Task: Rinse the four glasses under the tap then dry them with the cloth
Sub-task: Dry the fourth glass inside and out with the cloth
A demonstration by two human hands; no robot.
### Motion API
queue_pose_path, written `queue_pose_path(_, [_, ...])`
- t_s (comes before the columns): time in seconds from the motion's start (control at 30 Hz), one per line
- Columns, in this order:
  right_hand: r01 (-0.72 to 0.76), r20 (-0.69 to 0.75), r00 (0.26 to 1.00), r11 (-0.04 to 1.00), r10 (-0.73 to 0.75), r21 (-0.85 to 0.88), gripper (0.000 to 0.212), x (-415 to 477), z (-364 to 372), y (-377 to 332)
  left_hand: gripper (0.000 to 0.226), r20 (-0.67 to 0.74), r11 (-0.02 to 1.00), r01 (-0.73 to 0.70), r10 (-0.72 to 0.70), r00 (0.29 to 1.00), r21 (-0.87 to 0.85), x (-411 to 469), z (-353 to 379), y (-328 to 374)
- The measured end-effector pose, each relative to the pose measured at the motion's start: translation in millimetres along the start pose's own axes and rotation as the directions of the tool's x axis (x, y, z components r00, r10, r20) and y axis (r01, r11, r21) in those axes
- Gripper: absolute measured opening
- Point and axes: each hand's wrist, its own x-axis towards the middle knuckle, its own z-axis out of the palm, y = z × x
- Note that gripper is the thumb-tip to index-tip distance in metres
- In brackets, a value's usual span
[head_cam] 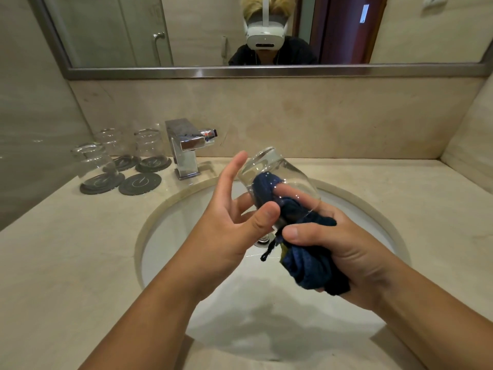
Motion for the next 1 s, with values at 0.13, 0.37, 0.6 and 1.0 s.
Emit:
queue_pose_path(0.13, [0.033,-0.08,0.996,0.997,-0.039,-0.069,0.056,1,5,4,0.077,0.006,1.0,0.017,-0.017,1.0,0.0,-1,2,1])
queue_pose_path(0.37, [0.019,-0.086,0.996,0.996,-0.027,-0.089,0.059,0,8,5,0.1,-0.061,0.99,-0.001,0.01,0.998,0.142,2,3,-2])
queue_pose_path(0.6, [-0.053,0.014,0.999,0.996,0.052,0.065,0.061,-1,-1,0,0.106,-0.026,0.995,-0.008,0.01,1.0,0.103,2,-1,-2])
queue_pose_path(1.0, [0.031,-0.114,0.992,0.989,-0.048,-0.148,0.051,-1,14,1,0.094,-0.024,0.999,0.026,-0.025,0.999,0.044,3,2,-8])
